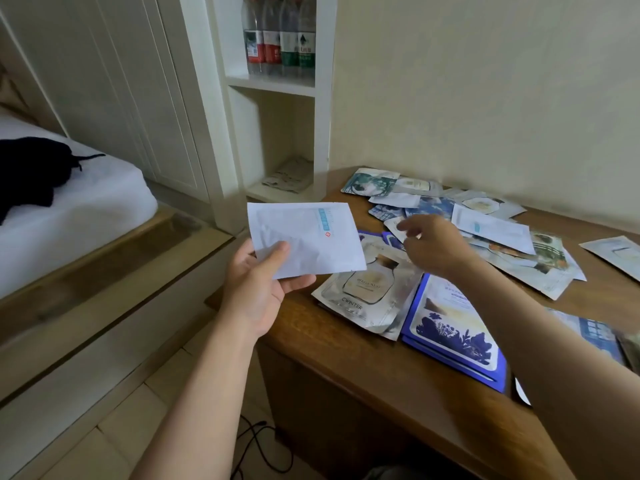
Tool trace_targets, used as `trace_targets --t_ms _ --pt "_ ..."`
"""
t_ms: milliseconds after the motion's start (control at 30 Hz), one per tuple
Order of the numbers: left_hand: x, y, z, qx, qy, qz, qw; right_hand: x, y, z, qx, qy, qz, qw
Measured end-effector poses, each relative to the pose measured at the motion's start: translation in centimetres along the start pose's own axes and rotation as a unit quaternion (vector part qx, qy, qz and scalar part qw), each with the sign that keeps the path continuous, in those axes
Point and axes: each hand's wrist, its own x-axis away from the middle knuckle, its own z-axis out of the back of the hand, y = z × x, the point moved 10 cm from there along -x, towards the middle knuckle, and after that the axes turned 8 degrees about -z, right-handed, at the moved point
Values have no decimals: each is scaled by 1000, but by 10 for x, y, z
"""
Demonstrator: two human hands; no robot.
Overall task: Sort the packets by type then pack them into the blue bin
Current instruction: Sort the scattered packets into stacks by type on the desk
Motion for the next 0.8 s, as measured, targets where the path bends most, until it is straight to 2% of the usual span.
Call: trace_targets --t_ms 33,100,133,200,267,400,667,733,800 --pt "2 1 -7 13 -16 3 1000 7 0 4 -145 -22 -15 989" --pt "6 4 -27 36 -62 5 997 31 -12 -4 -401 -165 -49 900" --pt "8 5 -39 43 -86 6 995 44 -20 -7 -449 -229 -41 863" --pt "15 7 -64 40 -121 6 992 65 -27 -3 -443 -279 9 852" --pt "22 10 -86 24 -142 0 990 76 -25 11 -435 -257 47 862" --pt "36 13 -119 -20 -146 -23 989 91 -4 64 -469 -154 75 867" --pt "65 3 -187 -113 -202 -61 971 117 51 128 -492 -56 94 864" --pt "75 3 -209 -88 -250 -73 961 126 60 150 -497 -11 129 858" --pt "88 -2 -230 -10 -304 -49 951 132 71 170 -517 21 149 843"
